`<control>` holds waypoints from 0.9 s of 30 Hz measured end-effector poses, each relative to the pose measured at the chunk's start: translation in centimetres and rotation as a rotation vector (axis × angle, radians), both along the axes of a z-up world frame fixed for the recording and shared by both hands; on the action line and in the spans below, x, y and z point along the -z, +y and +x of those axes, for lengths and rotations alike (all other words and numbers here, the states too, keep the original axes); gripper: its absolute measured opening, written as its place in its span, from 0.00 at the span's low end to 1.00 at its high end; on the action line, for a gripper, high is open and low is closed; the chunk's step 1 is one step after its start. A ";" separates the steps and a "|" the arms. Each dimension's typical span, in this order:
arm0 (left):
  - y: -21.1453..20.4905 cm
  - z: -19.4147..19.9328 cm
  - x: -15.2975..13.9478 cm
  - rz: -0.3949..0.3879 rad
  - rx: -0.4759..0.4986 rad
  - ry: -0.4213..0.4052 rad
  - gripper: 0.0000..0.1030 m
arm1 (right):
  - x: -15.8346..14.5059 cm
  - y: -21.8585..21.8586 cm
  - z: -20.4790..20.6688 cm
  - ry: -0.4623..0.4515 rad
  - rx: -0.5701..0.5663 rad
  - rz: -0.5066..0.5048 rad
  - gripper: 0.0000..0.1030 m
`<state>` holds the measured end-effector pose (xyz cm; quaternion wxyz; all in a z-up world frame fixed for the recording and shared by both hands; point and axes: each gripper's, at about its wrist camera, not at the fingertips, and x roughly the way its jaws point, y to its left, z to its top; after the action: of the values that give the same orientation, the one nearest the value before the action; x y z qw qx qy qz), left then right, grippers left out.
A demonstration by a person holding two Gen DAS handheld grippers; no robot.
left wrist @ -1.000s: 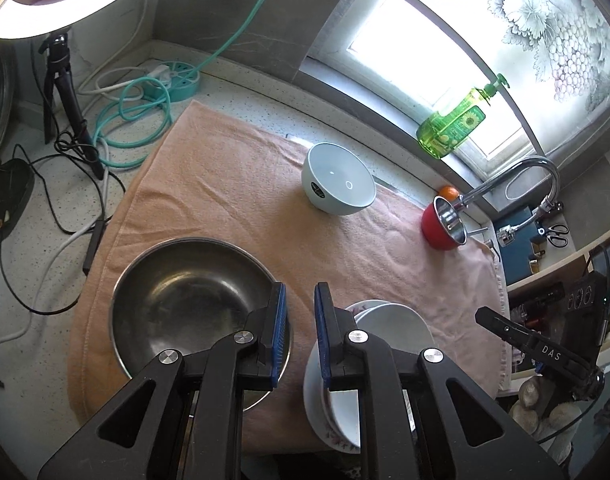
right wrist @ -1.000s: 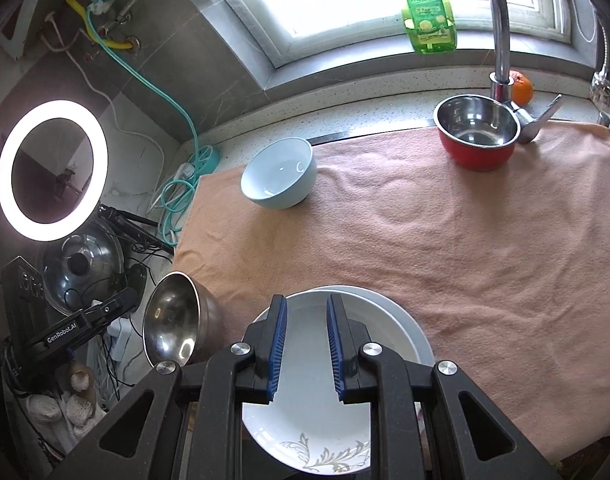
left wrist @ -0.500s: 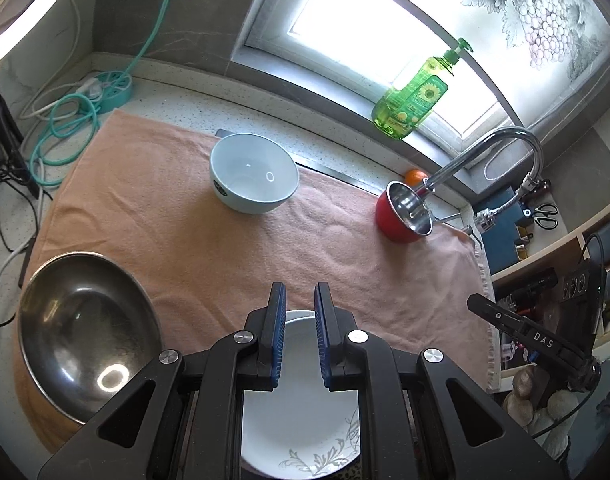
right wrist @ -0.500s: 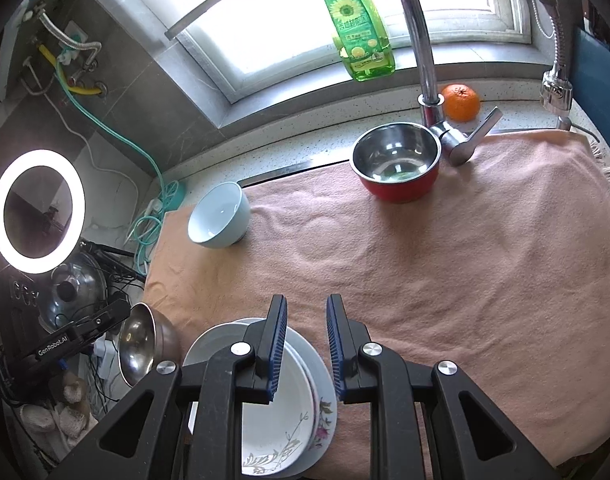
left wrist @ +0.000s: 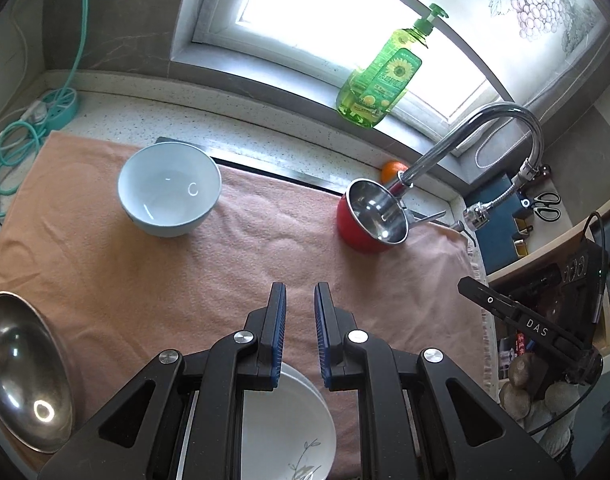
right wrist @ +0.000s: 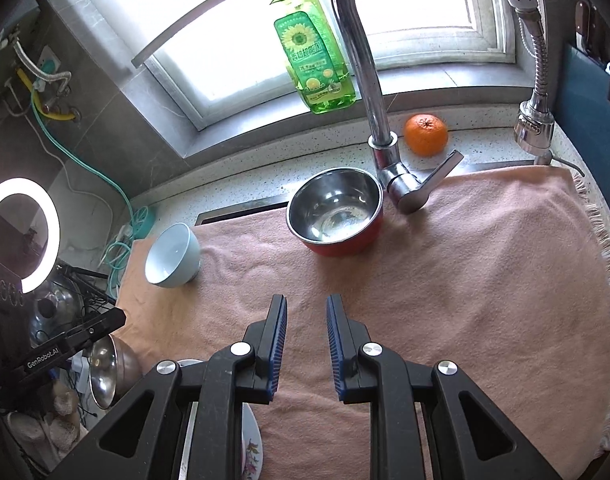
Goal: Organize plates and bowls
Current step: 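Close both tools on the rim of the red-bottomed steel pot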
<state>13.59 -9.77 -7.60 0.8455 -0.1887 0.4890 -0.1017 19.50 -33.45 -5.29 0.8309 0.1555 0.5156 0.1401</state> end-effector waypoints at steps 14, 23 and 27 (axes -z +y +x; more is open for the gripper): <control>-5.3 6.4 1.9 -0.021 0.035 0.057 0.12 | 3.4 -3.6 5.5 0.060 0.054 0.090 0.18; -7.5 10.4 4.2 -0.007 0.037 0.114 0.12 | 5.0 -4.7 8.6 0.083 0.067 0.121 0.18; -7.9 11.7 5.3 -0.017 0.039 0.144 0.12 | 5.4 -4.5 9.6 0.089 0.057 0.130 0.18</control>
<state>25.24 -17.66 -12.94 0.8045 -0.1929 0.5511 -0.1085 29.13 -37.94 -10.70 0.7989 0.2297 0.5373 0.1426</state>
